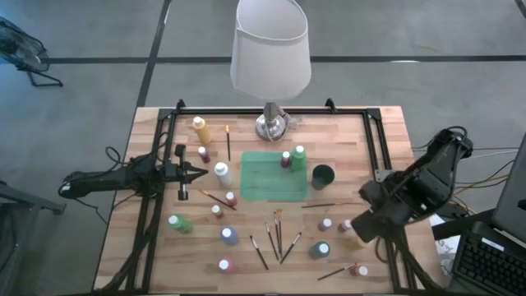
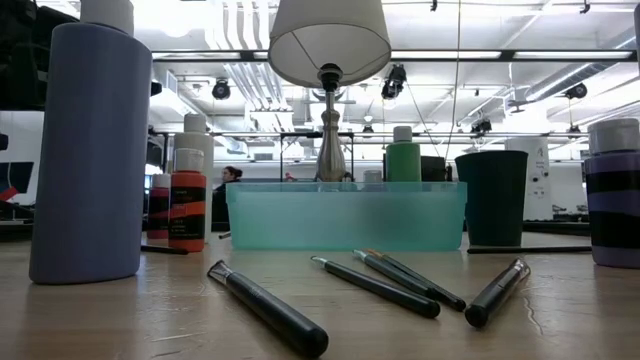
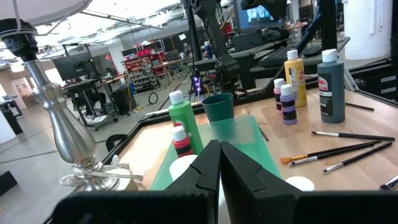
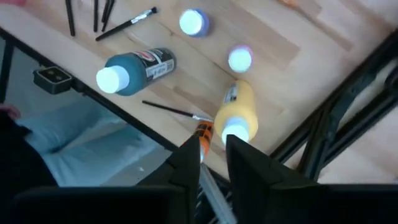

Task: Pick & Place Paint Supplies
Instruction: Put the pink paint bottle into the green bin

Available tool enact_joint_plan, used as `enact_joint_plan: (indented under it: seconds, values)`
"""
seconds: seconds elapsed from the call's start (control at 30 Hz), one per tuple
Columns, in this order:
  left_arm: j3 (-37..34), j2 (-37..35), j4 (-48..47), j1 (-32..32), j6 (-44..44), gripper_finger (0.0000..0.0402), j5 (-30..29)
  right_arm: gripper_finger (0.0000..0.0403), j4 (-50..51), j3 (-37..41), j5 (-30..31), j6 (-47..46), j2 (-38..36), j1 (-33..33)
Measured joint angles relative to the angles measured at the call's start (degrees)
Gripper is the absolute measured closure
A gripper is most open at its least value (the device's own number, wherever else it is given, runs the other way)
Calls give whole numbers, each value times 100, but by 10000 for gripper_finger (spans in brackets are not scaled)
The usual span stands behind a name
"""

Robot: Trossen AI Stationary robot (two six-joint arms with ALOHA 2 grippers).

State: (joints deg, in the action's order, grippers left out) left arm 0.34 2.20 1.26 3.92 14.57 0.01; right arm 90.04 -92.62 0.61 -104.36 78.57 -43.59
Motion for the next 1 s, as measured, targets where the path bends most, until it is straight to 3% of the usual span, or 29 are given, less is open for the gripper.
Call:
enact_joint_plan:
  seconds: [0.33,0.73,1.0]
  values:
    - [0,-1,0,-1,0,385,0,244,2,2,-1,-1203,376,-533]
    - [0,0,0,-1,0,385,0,208,-4,355,367,-574,631,-172]
    - [0,0,0,-2,0,385,0,197,-377,1006,56,-606,557,87]
